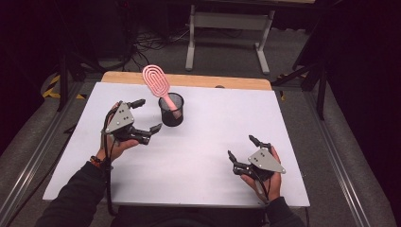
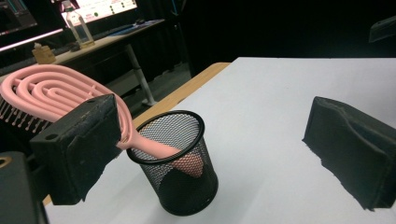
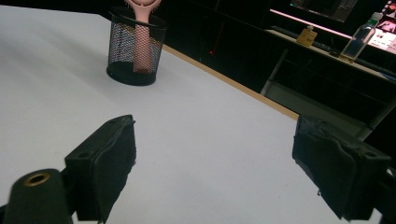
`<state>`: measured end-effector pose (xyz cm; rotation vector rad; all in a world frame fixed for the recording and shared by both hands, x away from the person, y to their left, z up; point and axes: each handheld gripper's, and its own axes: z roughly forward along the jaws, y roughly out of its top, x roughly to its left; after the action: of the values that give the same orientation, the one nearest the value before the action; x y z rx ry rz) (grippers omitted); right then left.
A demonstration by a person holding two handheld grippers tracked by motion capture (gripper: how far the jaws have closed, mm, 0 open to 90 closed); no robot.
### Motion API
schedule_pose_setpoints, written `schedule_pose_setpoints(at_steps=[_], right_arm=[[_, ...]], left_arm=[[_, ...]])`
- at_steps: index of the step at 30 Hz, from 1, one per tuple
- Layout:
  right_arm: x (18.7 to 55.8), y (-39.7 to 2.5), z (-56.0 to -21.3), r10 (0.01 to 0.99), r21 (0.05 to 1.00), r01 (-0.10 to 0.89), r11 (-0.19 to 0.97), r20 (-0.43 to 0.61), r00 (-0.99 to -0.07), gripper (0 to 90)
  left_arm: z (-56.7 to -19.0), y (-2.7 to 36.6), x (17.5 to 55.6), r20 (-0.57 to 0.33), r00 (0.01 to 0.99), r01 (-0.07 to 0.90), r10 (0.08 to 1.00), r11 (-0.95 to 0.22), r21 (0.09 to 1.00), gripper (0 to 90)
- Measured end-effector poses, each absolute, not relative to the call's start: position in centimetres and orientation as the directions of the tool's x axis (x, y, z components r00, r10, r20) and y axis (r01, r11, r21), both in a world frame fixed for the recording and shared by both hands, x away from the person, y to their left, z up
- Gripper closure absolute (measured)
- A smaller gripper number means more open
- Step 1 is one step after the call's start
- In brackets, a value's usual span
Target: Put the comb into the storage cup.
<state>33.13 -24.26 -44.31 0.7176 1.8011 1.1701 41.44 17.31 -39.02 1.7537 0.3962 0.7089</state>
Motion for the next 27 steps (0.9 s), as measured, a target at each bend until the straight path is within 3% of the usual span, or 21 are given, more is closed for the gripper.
schedule_pose_setpoints(at_steps=[27], right_arm=[[33.0, -23.9, -44.3, 0.800, 0.915, 0.009, 0.404, -0.348, -0.488, 14.1]], left_arm=[[-40.2, 17.4, 38.5, 0.299, 0.793, -0.118, 0.530, -0.348, 0.930, 4.4]])
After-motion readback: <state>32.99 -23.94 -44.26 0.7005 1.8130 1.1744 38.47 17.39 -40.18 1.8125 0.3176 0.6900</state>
